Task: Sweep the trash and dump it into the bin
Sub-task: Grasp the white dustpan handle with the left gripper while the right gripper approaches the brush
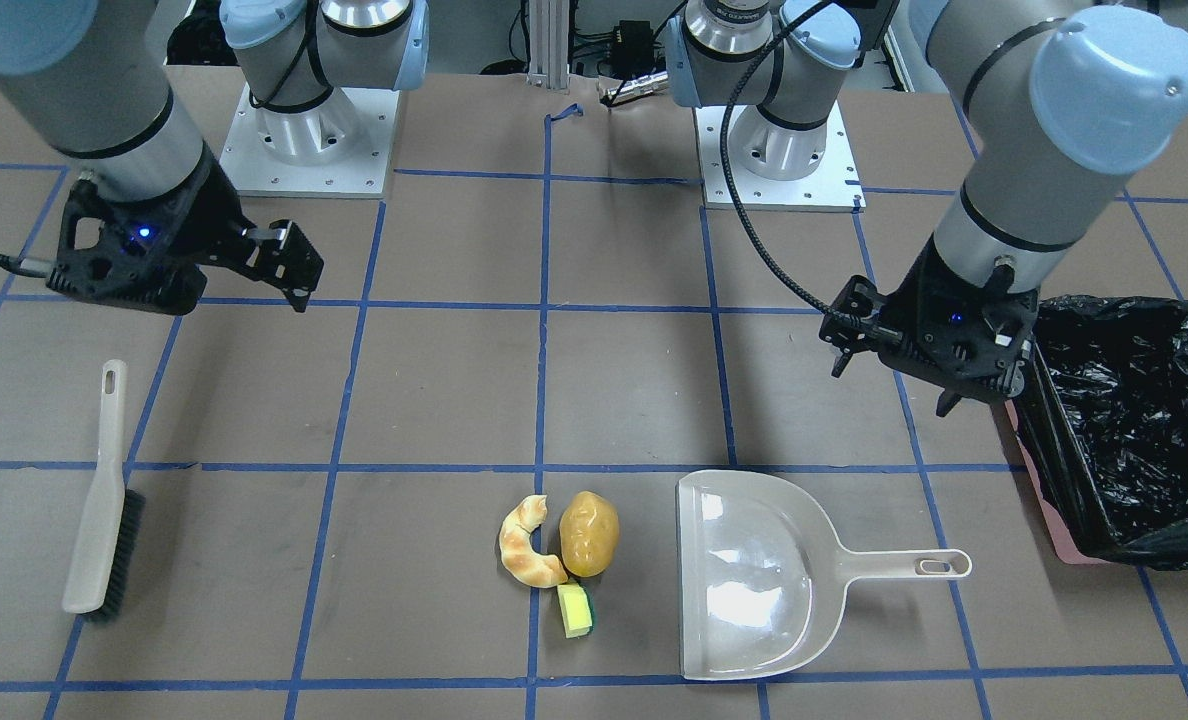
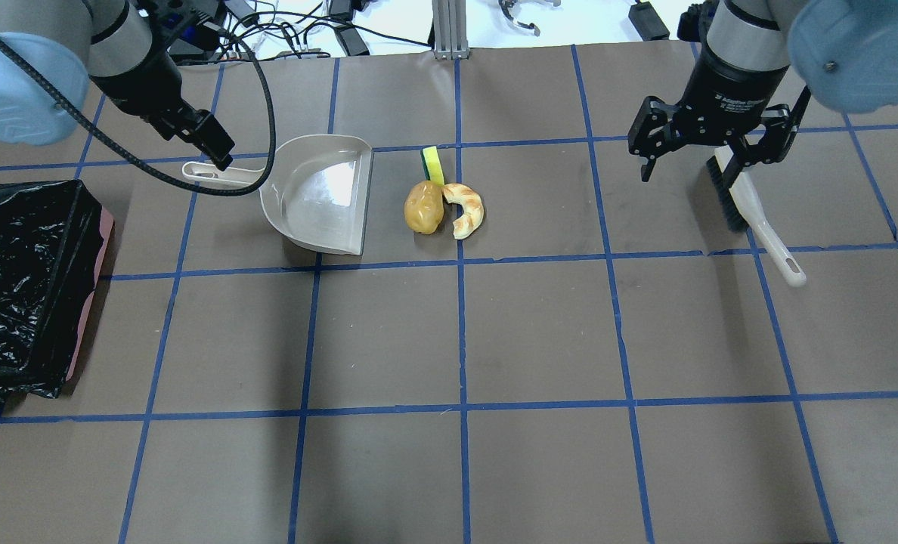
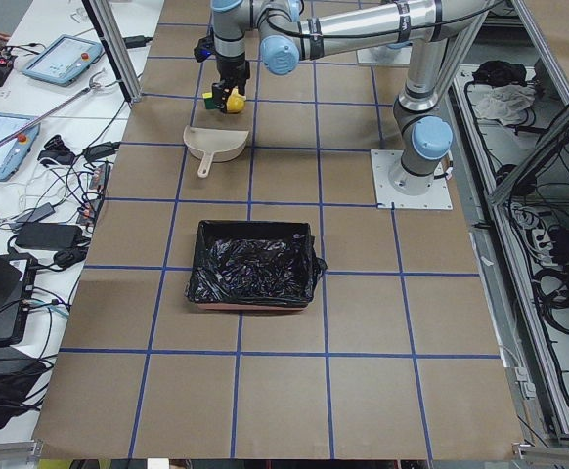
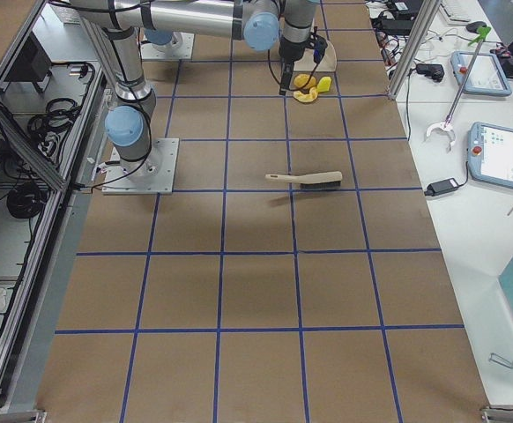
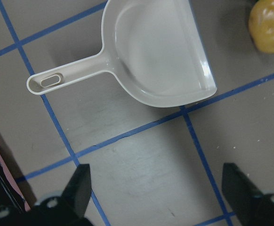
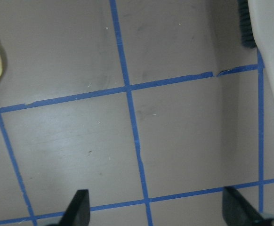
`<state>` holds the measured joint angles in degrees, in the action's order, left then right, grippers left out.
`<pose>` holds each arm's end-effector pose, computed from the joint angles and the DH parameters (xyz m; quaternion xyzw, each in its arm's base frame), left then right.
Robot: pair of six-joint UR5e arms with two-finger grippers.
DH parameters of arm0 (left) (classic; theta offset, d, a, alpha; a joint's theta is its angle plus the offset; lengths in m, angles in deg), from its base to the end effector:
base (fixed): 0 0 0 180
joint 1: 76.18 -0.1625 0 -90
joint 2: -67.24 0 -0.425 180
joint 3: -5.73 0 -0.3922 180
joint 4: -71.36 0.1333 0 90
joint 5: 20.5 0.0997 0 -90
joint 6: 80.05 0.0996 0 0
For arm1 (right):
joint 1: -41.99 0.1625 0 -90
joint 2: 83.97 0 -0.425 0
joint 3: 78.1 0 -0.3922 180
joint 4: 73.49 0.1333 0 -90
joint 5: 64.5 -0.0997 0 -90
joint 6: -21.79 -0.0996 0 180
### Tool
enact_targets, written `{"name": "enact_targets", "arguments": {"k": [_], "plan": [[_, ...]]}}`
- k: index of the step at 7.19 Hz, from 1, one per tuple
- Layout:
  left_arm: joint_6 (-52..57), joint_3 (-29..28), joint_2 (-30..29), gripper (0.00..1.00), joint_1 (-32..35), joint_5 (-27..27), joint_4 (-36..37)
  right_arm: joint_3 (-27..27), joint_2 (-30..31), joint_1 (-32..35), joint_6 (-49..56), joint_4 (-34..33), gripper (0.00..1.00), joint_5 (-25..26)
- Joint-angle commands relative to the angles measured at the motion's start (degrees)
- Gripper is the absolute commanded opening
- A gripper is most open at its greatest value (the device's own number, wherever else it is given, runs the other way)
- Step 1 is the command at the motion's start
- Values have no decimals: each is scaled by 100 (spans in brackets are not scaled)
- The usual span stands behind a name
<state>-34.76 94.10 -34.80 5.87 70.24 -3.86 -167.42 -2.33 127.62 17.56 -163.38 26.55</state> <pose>-0.0503 -0.5941 0.4156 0.3196 0.9467 -0.0312 0.0229 0.0903 -0.5442 0.4184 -0.0742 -0.9949 -0.0679 0.0091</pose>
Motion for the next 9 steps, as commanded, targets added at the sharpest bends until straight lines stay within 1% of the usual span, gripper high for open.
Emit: {"name": "enact_targets", "arguments": {"k": [1,2,3,4,5,6,7,8,9], "plan": [[2650,-40,-560,100,-215,-13,298,-208,-437,-318,632,-230,100,343],[3549,-66,-798,100,-268,-13,872,-348,-551,-555,1174,-413,100,352],[4332,-92,-1035,100,-269,4,1087,-593,-613,-879,1675,-755,100,448],[4862,-188,-1237,100,-277,-4,1202,-805,-640,-1126,2089,-1089,100,510],[5346,-285,-1440,100,-277,13,1351,-955,-675,-1250,2424,-1440,100,545],[5803,-312,-1590,100,-277,4,1388,-982,-841,-1356,2715,-1635,99,728],[5834,-312,-1730,100,-330,13,1405,-983,-964,-1392,3005,-1637,99,782],[5791,-277,-1758,100,-374,65,1388,-1000,-1026,-1409,3051,-1620,96,965],[5782,-260,-1854,100,-400,475,1214,-1000,-1053,-1444,3147,-1611,95,1028]]}}
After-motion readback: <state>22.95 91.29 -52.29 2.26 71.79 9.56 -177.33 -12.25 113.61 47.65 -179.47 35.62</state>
